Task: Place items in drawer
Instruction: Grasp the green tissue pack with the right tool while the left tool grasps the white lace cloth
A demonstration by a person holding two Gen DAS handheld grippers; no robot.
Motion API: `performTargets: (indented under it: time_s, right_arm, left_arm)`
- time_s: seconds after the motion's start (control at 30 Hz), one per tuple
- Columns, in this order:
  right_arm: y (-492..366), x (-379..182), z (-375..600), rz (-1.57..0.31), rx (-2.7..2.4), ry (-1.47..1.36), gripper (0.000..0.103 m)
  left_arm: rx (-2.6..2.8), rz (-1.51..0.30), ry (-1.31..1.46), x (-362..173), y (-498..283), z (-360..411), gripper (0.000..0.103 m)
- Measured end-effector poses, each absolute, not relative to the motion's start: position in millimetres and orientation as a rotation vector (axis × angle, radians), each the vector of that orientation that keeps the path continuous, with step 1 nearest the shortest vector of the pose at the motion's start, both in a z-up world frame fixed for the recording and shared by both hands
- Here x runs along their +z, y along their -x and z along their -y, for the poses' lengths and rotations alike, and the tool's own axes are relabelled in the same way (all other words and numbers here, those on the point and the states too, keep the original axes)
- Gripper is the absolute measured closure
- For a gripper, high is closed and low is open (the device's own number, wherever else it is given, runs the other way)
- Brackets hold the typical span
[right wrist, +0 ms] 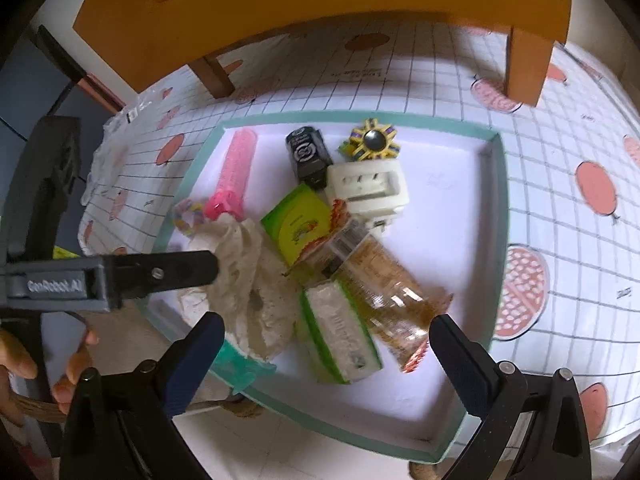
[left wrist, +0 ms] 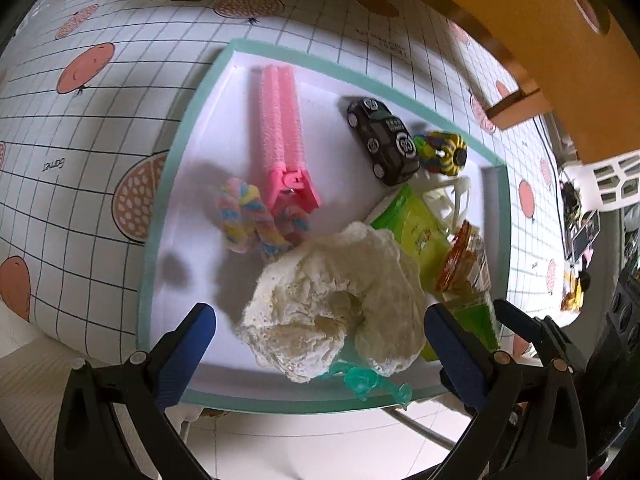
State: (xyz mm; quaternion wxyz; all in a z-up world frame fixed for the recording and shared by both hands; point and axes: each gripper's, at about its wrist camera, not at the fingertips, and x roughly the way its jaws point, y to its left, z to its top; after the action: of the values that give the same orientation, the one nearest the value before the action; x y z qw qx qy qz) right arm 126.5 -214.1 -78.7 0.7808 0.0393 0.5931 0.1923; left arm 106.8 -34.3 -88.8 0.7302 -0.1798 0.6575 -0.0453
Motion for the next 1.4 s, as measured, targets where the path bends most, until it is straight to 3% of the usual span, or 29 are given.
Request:
performTargets:
  time_s: [0.33, 0.53, 0.63, 0.7, 0.83, 0.9, 1.17, 1.4]
  right_arm:
    - [-124, -76, 201, -1.280, 0.478, -0.049, 0.000]
    - [-123, -79, 195, -1.272, 0.487, 0.002, 0.020]
    - [-122, -78, 194, -1.264, 0.500, 0.021, 0.032]
    - [-121, -76, 191, -1.258, 0.509, 0.037, 0.051]
    - [-120, -77, 191, -1.261, 0.499, 0.061, 0.063]
    - [-121, -78, 192, -1.267, 0.487, 0.068, 0.074]
    - [-124, -78, 201, -1.286, 0.444, 0.030, 0.079]
    - [-127, -78, 207, -1.303, 0.434, -0.050, 0.079]
  left_arm:
    - [-0.128, -1.478, 0.361, -97, -110, 53, 0.000]
    - [-0.136, -1.481, 0.359, -101, -113, 57, 0.002]
    - [-0.138, -1.476, 0.365, -100, -113, 55, 0.008]
    - [-0.129, -1.481, 0.357, -101, -113, 55, 0.017]
    - [-0.125, -1.509, 0.364, -108, -112, 51, 0.028]
    - [-0.125, -1.517, 0.353, -109, -111, 49, 0.035]
    - [-0.154, -1.512, 0.351, -107, -108, 54, 0.070]
    - [-0.173, -1.476, 0.363, -97, -106, 50, 0.077]
